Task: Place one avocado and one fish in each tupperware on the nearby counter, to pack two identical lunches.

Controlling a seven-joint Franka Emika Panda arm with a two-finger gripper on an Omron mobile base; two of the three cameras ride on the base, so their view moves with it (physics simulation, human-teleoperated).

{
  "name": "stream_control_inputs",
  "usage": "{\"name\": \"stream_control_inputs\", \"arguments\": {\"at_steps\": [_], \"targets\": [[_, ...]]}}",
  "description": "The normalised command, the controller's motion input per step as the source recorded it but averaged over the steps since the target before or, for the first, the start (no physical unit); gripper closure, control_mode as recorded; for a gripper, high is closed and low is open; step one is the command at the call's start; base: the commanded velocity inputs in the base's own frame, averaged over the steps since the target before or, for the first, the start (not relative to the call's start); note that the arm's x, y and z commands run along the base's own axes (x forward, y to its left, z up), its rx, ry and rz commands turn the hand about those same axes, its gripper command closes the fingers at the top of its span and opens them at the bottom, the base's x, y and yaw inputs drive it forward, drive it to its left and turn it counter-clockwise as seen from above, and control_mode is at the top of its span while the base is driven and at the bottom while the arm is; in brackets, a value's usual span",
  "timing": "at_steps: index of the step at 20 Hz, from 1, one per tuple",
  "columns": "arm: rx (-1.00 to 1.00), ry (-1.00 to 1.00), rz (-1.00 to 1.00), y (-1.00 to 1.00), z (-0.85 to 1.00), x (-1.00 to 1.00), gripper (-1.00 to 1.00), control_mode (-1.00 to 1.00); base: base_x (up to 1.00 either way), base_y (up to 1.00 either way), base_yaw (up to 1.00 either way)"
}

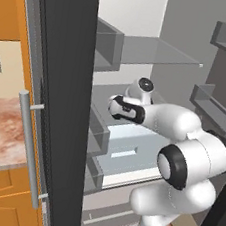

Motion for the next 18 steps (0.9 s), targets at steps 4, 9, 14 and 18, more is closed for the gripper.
{"name": "stream_control_inputs", "arguments": {"at_steps": [4,9,14,18], "targets": [[0.00,0.06,-0.03,0.03,-0.35,0.33,-1.00,-1.00,0.00,0.00,0.00],[-0.01,0.00,-0.03,0.11,-0.21,0.55,-1.00,-1.00,0.00,0.00,0.00],[-0.02,0.02,0.00,0.19,-0.29,0.38,-1.00,-1.00,0.00,0.00,0.00],[0.00,0.06,0.00,0.03,-0.43,-0.13,-1.00,-1.00,0.00,0.00,0.00]]}}
